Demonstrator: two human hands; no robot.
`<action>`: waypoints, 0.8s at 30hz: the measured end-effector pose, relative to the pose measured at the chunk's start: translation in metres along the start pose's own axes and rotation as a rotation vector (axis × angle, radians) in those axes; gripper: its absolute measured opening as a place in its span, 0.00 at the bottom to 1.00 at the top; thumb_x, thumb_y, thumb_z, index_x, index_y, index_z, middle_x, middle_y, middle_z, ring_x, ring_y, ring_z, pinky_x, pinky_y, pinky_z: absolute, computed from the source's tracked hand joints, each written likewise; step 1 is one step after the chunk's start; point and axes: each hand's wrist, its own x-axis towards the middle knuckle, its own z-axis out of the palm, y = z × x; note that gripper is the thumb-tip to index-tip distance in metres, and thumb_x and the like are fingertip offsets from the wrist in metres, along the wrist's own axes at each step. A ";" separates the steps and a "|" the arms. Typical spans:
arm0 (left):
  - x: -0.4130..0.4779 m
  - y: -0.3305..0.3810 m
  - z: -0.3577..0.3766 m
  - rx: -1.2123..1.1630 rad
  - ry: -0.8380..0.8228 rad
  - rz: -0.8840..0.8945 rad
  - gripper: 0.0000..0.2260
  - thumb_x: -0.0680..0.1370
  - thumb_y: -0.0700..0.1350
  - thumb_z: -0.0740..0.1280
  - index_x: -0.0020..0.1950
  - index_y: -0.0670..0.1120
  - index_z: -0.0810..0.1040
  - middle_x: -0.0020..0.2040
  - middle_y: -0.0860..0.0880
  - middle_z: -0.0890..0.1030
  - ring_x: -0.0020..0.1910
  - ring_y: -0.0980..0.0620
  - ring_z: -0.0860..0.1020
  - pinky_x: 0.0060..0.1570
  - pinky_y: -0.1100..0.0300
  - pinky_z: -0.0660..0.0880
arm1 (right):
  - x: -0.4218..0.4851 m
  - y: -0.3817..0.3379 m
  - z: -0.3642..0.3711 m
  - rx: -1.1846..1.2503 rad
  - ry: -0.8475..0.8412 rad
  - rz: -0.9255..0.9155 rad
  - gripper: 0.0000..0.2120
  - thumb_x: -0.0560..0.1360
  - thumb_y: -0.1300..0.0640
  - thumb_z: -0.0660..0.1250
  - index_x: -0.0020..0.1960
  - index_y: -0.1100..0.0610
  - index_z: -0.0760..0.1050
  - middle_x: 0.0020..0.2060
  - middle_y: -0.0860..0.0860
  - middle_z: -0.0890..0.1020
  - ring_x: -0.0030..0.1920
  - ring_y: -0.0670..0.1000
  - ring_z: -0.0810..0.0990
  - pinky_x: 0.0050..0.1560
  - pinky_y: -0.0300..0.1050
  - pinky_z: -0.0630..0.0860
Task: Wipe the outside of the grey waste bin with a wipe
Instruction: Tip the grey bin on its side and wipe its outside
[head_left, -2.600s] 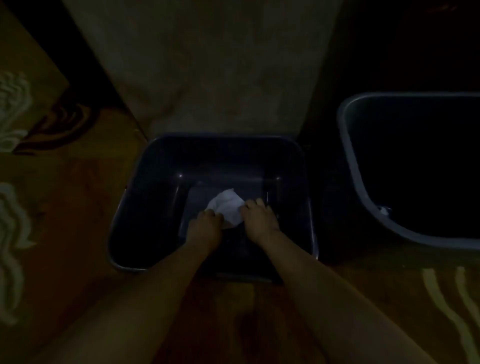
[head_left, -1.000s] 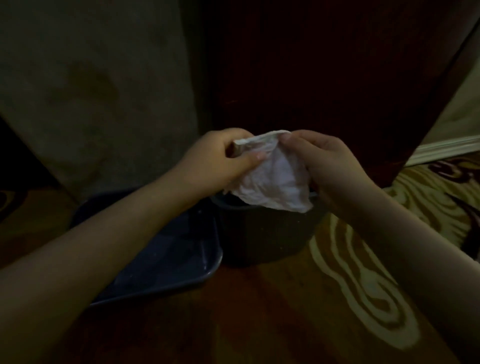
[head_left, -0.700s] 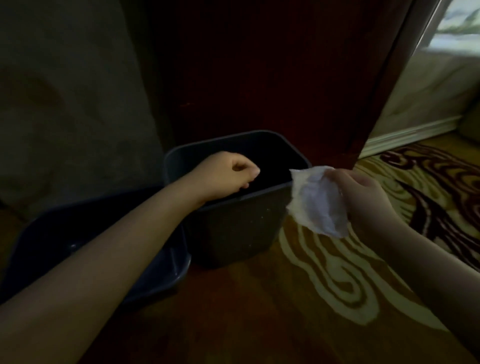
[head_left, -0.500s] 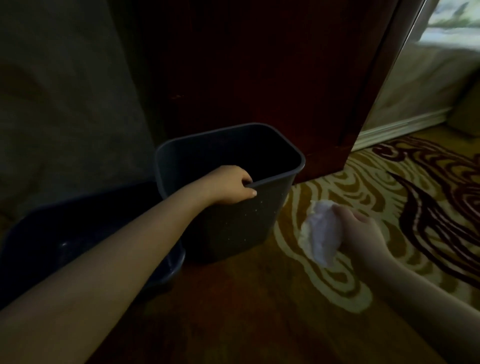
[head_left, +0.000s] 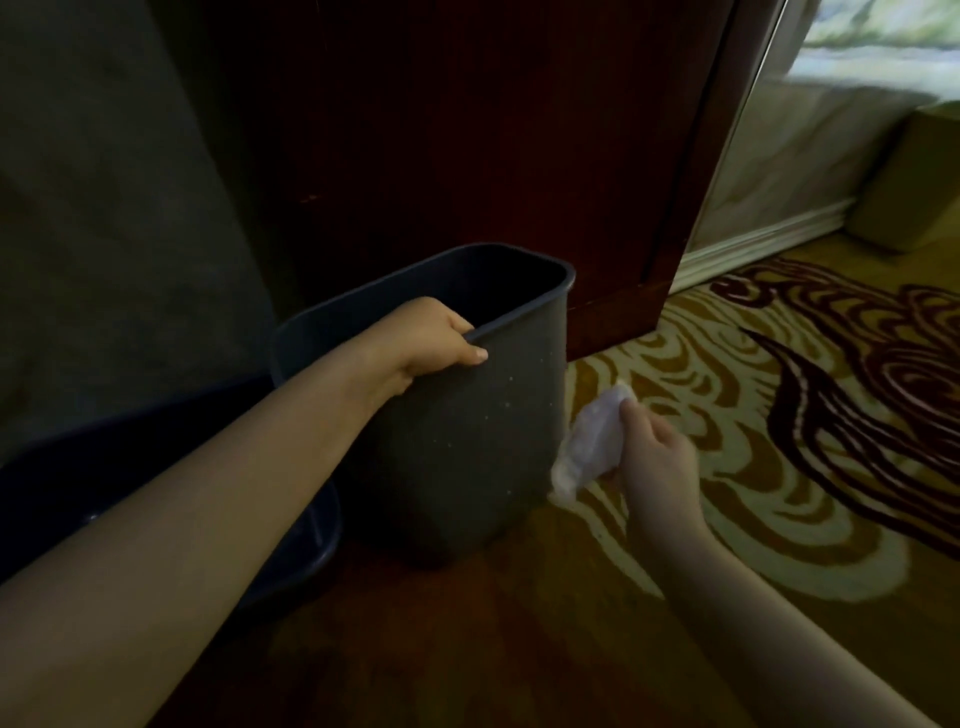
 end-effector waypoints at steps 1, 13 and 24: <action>-0.001 0.003 -0.003 -0.071 0.008 -0.016 0.13 0.73 0.42 0.69 0.58 0.45 0.79 0.49 0.46 0.82 0.48 0.48 0.80 0.39 0.57 0.76 | 0.001 -0.009 -0.005 -0.011 0.018 -0.062 0.13 0.78 0.49 0.57 0.40 0.51 0.77 0.43 0.59 0.82 0.43 0.56 0.82 0.48 0.54 0.78; 0.011 -0.002 0.060 -0.702 -0.109 -0.047 0.09 0.74 0.36 0.65 0.52 0.39 0.80 0.35 0.47 0.84 0.35 0.52 0.83 0.32 0.65 0.77 | 0.015 -0.057 0.036 -0.826 -0.211 -0.592 0.23 0.75 0.63 0.58 0.69 0.61 0.58 0.61 0.60 0.73 0.55 0.52 0.76 0.50 0.43 0.74; 0.030 -0.027 0.064 -0.984 -0.137 -0.210 0.15 0.78 0.49 0.60 0.40 0.41 0.79 0.29 0.46 0.82 0.35 0.50 0.77 0.37 0.59 0.74 | 0.059 0.018 0.055 -0.988 -0.309 -0.714 0.25 0.81 0.53 0.47 0.75 0.58 0.48 0.76 0.54 0.52 0.75 0.54 0.47 0.73 0.50 0.45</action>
